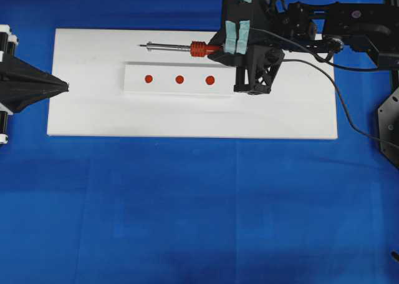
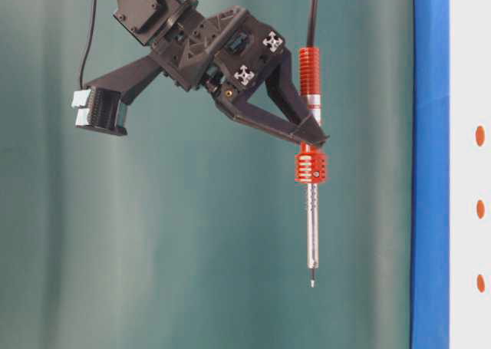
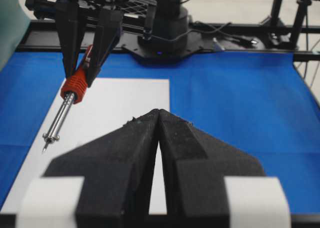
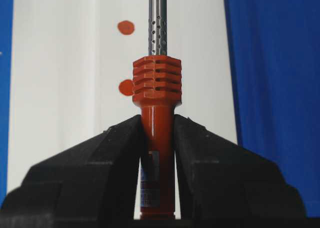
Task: Touch the tip of the soldering iron to the mark.
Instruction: 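Carry the iron over the white strip with red dots, then move the iron left and lower its tip onto the leftmost red dot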
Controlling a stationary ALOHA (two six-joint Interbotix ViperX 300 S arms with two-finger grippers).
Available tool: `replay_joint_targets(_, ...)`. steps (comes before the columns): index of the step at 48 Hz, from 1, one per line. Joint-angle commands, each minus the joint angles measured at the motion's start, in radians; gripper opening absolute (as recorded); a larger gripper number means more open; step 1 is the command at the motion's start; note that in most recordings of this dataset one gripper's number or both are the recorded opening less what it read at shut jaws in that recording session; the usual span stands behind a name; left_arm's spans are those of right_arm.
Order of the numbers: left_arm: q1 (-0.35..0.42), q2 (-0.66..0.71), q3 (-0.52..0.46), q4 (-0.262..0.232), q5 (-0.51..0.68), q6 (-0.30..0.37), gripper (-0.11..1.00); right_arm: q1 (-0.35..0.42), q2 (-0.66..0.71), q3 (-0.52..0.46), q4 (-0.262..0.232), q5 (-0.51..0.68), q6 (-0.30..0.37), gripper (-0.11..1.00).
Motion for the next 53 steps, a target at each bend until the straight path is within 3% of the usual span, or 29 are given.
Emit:
replay_joint_targets(1, -0.003, 0.003, -0.011, 0.002, -0.011, -0.002, 0.02, -0.002, -0.012, -0.028, -0.003, 0.002, -0.002, 0.06)
replay_joint_targets(26, -0.002, 0.003, -0.011, 0.002, -0.011, 0.003, 0.02, -0.002, -0.011, -0.046, -0.003, 0.235, -0.025, 0.06)
replay_joint_targets(53, -0.003, 0.003, -0.011, 0.002, -0.011, 0.002, 0.02, -0.002, -0.011, -0.049, -0.003, 0.236, -0.015, 0.06)
